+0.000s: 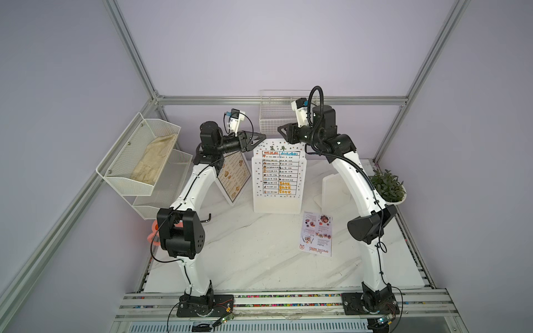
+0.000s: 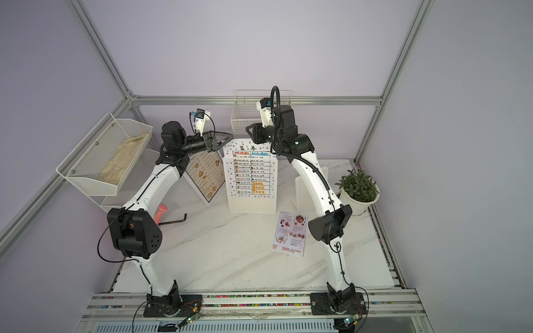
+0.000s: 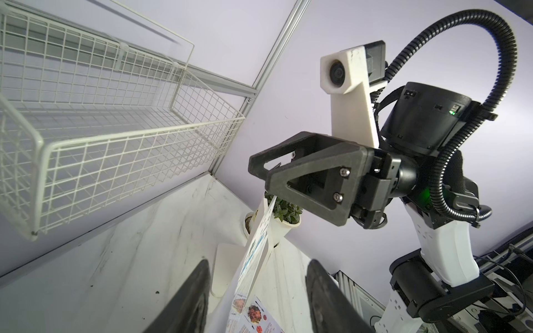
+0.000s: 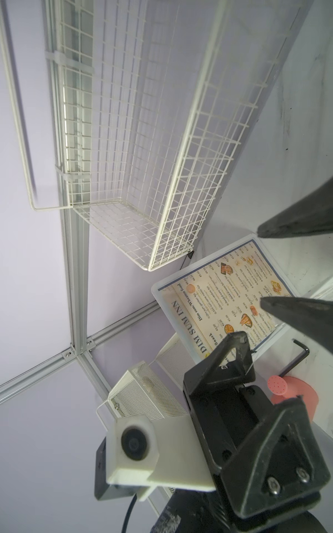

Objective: Insert the menus into the narrow rack
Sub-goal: Insert the menu into the narrow rack.

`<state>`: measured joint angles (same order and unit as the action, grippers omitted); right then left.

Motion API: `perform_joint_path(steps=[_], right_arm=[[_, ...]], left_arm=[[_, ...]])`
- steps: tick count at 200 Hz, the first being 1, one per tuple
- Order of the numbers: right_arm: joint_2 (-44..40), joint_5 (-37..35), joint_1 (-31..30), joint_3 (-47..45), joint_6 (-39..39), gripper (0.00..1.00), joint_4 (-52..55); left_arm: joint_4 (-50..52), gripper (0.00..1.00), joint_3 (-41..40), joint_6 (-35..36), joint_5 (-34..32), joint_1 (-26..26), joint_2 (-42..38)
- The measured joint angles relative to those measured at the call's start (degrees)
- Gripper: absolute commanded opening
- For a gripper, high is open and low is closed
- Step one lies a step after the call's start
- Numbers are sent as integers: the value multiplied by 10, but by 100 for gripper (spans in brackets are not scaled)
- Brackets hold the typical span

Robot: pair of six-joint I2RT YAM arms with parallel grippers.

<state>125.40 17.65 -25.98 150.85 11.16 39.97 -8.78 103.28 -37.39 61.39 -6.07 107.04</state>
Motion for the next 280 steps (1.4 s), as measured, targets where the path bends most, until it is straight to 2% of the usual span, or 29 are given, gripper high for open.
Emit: perform_joint_path(steps=[177,280], right_arm=[[2,0,-8,-13,-23,31,51],[1,8,-13,-70,-25,31,56]], left_arm=[[-14,53,-21,-5,0,0,-7],[-24,53,-46,-5,-1,0,-16]])
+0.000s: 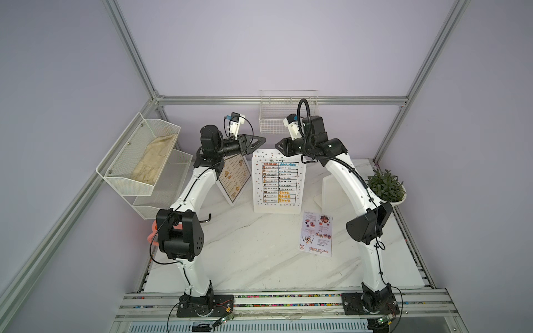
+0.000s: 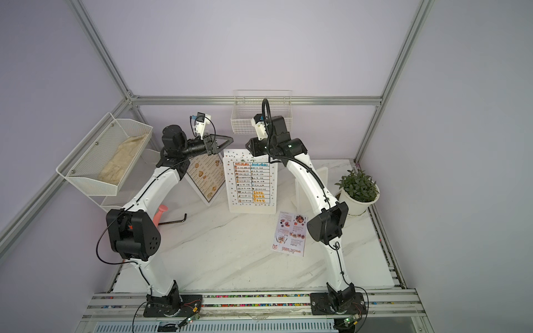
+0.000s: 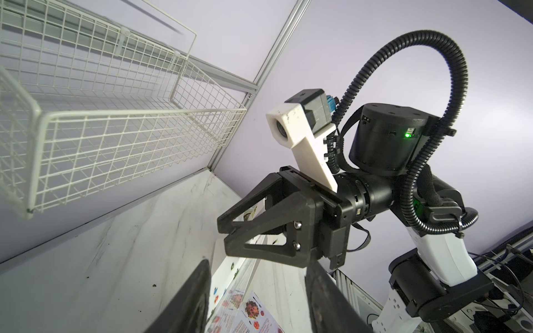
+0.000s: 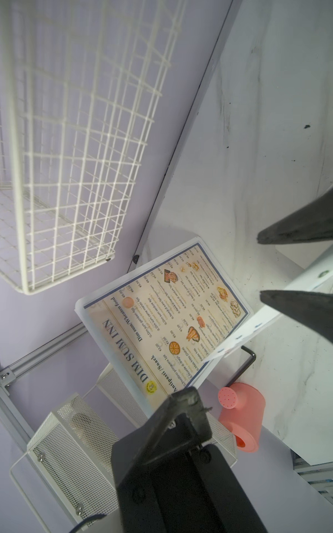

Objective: Insert the menus into the narrow rack
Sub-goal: Insert the menu into the narrow rack.

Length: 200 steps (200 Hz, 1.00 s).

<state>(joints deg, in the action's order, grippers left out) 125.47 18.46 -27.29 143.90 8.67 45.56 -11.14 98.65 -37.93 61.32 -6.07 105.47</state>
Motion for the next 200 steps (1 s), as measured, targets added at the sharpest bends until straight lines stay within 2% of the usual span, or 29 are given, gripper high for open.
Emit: perform_joint_path(steps=[200], right_arm=[[-31,8,-7,-57,0,30,5]], left_arm=[[16,59,-30,17,-20,1,-39]])
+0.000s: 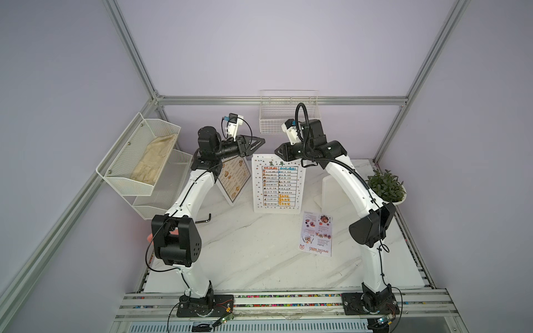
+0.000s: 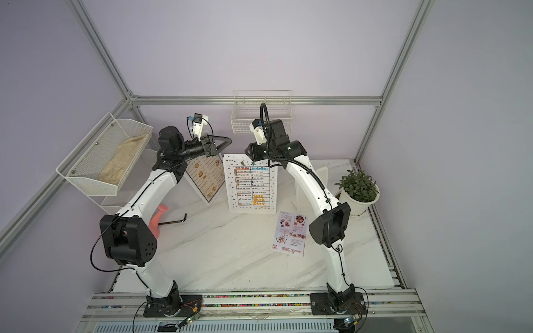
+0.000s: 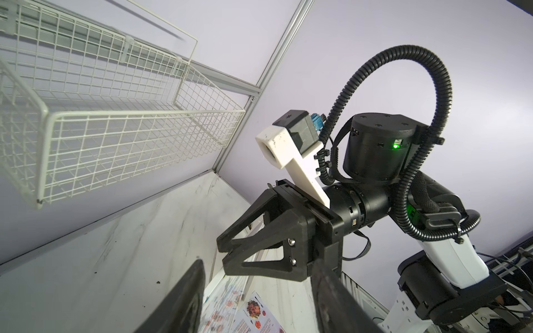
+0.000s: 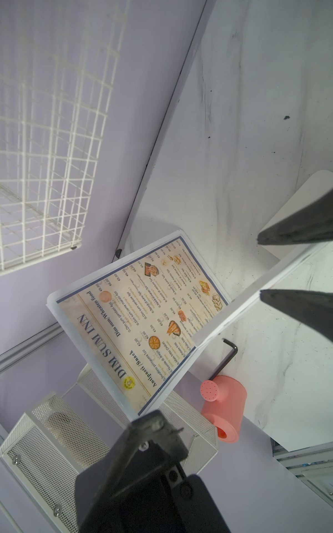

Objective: Insert the menus into the narrow rack
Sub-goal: Insert the menu into the narrow rack.

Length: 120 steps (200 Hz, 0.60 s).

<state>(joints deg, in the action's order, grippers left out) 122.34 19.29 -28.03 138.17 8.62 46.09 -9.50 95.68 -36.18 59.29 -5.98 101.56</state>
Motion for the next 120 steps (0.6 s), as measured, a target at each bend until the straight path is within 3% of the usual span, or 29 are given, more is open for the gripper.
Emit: perform_joint_path(steps=[120], right_arm=[[-10,9,-4,-21,-1,30,3]], left_arm=[[8,61,-17,0,-8,4,0]])
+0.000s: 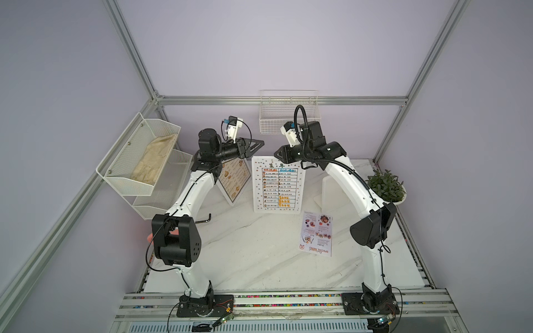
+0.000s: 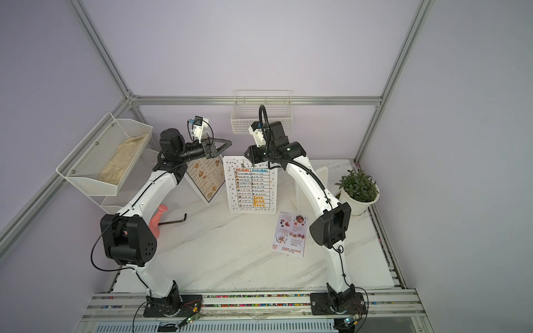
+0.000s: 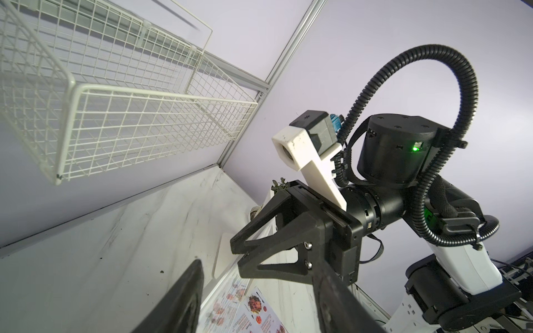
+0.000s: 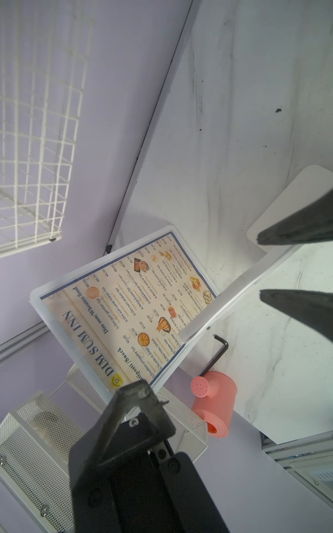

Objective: Insert the menus into the narrow rack
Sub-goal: Insert the menu into the narrow rack.

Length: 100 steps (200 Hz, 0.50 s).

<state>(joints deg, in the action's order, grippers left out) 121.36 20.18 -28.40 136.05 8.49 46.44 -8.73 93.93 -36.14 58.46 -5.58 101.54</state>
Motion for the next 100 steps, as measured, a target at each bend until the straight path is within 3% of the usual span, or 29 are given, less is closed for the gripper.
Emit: perform_joint_path(steps=[100], right_arm=[[-3,3,-3,-10,-3,30,5]], left_arm=[[42,73,-1,41,-21,7,-2]])
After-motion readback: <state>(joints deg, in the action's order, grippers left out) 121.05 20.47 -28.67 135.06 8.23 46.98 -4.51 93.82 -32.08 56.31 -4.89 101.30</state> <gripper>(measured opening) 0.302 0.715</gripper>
